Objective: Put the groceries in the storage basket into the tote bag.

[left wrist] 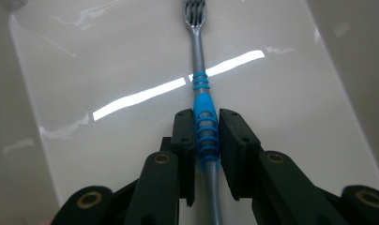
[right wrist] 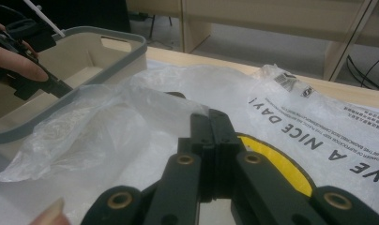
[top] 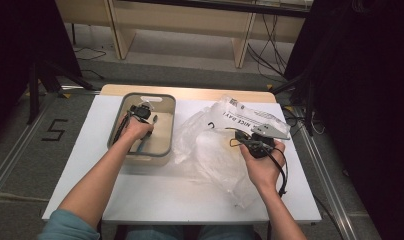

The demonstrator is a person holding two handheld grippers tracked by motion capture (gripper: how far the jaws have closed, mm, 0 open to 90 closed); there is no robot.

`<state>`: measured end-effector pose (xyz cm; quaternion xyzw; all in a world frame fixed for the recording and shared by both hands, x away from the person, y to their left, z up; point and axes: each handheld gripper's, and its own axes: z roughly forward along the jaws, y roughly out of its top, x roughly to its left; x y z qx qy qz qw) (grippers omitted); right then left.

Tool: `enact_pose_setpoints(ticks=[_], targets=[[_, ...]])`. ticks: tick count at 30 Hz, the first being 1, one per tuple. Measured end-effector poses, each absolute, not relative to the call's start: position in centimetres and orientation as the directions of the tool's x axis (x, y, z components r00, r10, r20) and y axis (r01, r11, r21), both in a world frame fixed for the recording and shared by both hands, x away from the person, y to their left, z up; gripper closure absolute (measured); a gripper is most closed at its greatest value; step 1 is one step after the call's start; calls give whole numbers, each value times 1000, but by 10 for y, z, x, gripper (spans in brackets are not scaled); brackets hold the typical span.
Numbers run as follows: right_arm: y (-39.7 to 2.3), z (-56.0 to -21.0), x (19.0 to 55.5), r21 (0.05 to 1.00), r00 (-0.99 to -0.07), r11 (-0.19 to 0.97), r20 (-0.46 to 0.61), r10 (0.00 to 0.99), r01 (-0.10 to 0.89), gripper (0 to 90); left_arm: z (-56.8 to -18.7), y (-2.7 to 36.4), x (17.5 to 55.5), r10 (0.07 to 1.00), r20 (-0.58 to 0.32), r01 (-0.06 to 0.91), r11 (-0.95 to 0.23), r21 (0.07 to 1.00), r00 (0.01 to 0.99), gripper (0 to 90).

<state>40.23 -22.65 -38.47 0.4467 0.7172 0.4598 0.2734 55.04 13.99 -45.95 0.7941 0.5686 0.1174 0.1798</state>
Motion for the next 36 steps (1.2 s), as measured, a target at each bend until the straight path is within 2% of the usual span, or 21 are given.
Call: enact_pose_setpoints(ticks=[36], targets=[[-227, -385, 402, 903, -446, 176, 19, 895, 392, 900, -455, 139, 548, 945, -30, 860, -283, 424, 326, 782]])
